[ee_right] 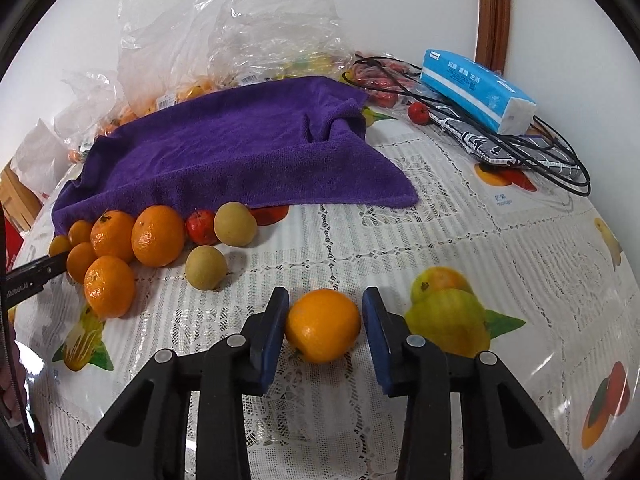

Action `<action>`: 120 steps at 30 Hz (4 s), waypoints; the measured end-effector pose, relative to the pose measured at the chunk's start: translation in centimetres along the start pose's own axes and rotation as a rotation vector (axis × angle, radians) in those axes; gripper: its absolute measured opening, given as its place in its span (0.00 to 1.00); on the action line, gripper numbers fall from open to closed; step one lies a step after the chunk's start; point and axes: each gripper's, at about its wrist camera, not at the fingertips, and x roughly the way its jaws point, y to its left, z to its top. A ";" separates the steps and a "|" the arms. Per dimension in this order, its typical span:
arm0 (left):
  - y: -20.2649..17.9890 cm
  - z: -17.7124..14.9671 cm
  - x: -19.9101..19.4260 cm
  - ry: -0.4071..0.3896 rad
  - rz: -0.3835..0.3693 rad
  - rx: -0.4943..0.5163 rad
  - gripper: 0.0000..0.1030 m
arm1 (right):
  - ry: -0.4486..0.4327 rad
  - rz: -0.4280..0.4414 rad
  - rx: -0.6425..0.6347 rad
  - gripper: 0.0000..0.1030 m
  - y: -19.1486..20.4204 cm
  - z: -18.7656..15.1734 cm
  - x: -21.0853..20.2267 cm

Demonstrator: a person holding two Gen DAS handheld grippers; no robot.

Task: Organize fruits
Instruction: 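Close the right tool on its orange while the left tool closes on another orange, then carry the right tool's orange onto the purple towel while the left tool carries its orange there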

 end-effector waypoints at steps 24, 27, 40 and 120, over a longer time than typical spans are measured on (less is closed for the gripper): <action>0.4 -0.7 -3.6 -0.053 -0.063 -0.011 0.32 | -0.035 0.043 0.035 0.33 -0.4 0.0 -2.0; 0.3 -0.3 -4.4 -0.070 -0.074 -0.016 0.32 | -0.063 0.049 0.024 0.33 -0.2 0.6 -3.0; -0.8 4.7 -4.8 -0.143 -0.049 -0.017 0.32 | -0.167 0.077 -0.019 0.33 1.5 7.5 -4.9; -3.0 8.6 6.9 -0.049 -0.038 -0.038 0.32 | -0.012 0.119 -0.095 0.33 4.5 12.3 8.7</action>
